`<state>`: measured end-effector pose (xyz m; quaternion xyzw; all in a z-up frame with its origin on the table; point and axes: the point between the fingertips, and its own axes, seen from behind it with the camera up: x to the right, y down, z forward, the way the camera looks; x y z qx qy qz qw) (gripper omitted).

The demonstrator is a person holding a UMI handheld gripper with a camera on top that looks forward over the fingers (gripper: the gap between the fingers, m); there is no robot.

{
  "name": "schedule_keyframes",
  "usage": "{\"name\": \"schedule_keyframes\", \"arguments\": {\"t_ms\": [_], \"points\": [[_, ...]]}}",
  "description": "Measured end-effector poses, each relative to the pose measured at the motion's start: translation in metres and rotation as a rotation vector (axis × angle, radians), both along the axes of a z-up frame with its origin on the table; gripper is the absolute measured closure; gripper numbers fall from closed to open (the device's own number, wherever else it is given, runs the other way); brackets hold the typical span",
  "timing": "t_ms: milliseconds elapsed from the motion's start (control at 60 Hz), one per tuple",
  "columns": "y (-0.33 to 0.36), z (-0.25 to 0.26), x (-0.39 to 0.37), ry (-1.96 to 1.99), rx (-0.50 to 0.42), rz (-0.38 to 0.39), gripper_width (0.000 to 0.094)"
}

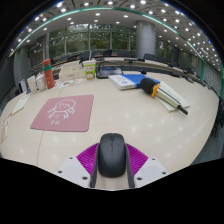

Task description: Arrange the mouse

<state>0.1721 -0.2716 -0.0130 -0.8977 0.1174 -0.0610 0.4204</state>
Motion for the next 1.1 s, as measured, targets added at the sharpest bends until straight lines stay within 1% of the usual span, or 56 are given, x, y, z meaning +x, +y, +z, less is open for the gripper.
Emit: {"name": "schedule_keyframes", "arguments": {"t_ms": [133,250,383,467,533,583,617,667,750,900,1100], "points": [[0.001,0.000,0.001,-0.018,-0.010,0.013,0.0581],[0.010,0.019,-0.001,-0.044,0.010,0.037,0.0595],[0.052,0.088,-0.017,-0.070,0.122,0.065,0.0594],[0.088,0.131,-0.040,-0.083,0.197,0.106,0.0595],[0.119,0.153,-0.064,-0.079,0.228,0.146,0.0596],[0.140,0.157,-0.086,-0.059,0.236,0.181,0.0596],[0.153,0.152,-0.102,-0.039,0.233,0.197,0.0597],[0.172,0.138,-0.119,-0.031,0.206,0.213,0.0597],[0.193,0.101,-0.142,-0.023,0.149,0.235,0.0596],[0.216,0.042,-0.161,-0.014,0.060,0.241,0.0591],[0.215,0.002,-0.170,0.016,-0.014,0.244,0.0469]]}}
